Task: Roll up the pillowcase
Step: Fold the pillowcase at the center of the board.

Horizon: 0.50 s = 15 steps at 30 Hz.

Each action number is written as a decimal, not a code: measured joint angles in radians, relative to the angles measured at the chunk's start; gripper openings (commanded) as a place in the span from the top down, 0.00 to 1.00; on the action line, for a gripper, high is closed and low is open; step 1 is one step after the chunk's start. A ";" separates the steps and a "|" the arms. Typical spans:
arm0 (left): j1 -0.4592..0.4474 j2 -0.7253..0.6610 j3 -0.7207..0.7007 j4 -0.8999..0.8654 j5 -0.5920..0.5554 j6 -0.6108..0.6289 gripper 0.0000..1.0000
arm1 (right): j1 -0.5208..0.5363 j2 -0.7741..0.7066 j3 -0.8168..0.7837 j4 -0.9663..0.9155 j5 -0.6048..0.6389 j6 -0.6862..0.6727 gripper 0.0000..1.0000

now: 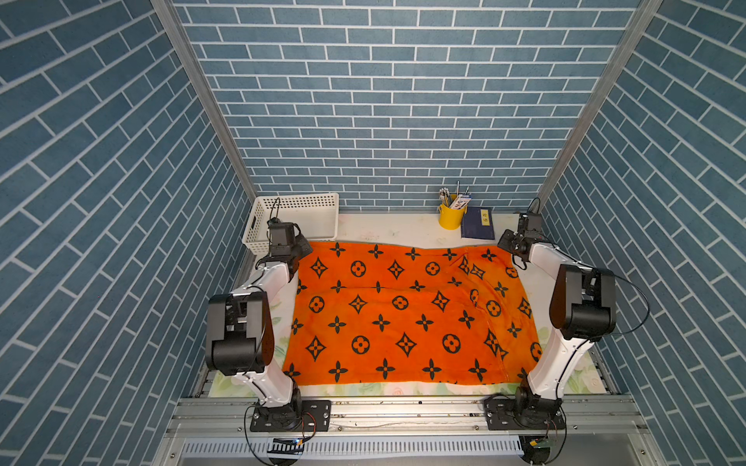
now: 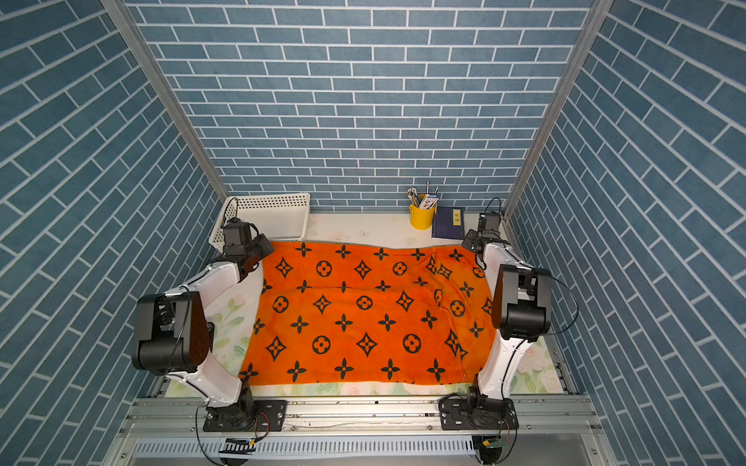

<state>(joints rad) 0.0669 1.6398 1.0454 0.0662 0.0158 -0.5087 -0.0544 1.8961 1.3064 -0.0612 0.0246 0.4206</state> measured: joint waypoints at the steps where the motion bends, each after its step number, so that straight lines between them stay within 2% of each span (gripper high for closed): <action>1: 0.000 -0.012 -0.003 -0.002 -0.003 0.000 1.00 | 0.000 -0.015 -0.019 0.017 -0.004 0.000 1.00; 9: 0.001 -0.063 -0.002 -0.011 -0.020 0.001 1.00 | -0.010 -0.114 -0.150 0.155 -0.026 0.002 1.00; 15: 0.013 -0.041 0.075 -0.049 -0.014 0.002 1.00 | -0.056 -0.161 -0.246 0.322 -0.116 0.031 1.00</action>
<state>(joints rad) 0.0799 1.5986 1.1206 0.0170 0.0013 -0.5068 -0.1101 1.7351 1.0607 0.2607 -0.0910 0.4511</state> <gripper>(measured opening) 0.060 0.045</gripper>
